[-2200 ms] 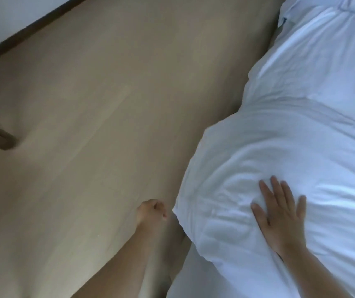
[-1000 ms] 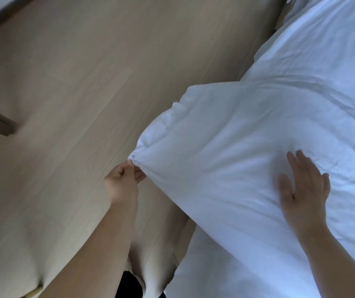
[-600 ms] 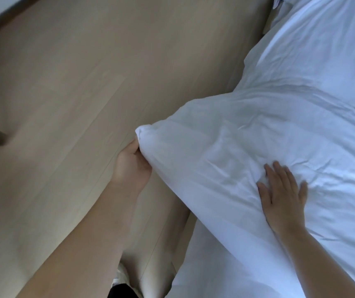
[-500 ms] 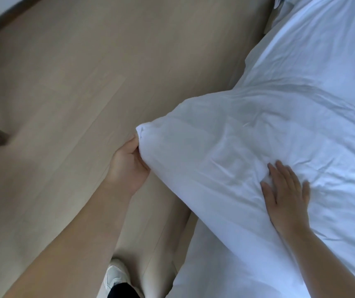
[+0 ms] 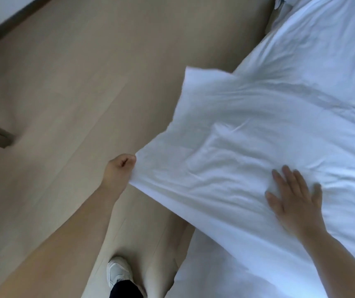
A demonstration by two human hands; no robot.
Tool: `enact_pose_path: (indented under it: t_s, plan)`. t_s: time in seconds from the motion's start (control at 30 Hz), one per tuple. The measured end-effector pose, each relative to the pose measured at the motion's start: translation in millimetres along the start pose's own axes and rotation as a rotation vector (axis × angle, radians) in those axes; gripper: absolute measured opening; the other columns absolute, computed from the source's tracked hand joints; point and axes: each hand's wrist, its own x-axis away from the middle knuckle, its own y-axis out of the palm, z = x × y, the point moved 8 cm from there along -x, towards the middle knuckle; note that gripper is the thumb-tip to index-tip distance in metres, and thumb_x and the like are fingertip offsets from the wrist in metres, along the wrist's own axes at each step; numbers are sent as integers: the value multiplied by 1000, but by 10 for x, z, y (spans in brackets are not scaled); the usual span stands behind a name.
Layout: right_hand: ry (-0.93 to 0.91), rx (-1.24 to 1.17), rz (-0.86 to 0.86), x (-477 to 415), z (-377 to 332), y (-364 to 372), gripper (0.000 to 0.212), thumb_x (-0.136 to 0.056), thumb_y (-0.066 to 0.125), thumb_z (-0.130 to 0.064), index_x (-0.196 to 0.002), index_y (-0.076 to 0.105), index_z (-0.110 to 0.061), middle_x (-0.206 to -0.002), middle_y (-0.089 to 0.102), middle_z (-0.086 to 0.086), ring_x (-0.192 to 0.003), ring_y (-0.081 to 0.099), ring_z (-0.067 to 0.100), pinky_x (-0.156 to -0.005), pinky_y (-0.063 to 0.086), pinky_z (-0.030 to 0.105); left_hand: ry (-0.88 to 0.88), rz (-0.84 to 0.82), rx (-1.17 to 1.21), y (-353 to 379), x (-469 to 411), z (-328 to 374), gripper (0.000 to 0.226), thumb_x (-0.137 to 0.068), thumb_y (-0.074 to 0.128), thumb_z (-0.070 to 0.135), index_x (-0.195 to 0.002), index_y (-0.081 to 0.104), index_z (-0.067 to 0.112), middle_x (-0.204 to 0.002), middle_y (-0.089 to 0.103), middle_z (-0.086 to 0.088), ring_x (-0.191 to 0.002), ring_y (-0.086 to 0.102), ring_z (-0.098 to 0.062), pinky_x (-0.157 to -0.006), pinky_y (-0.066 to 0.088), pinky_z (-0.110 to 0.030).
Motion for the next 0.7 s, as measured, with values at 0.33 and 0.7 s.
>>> enact_pose_path:
  t_s: [0.33,0.7]
  plan:
    - [44,0,-116,8,26,166,91,-61,-16,-59,-147,-6,-28,-155,-15,-7,-143,-14,11,-112,-10,39,-70,-99,-144,148,-1,-203,28,-88,57,14,-63,47,10,-60,40,-2,-61,38,-20,-51,25,-24]
    - [12,-11,101,-108,65,231,76,-85,-15,-61,-140,15,-18,-149,25,5,-139,12,14,-107,-1,39,-90,-239,-750,59,-292,-201,22,-93,49,19,-103,63,7,-106,64,-16,-94,57,-29,-75,39,-27]
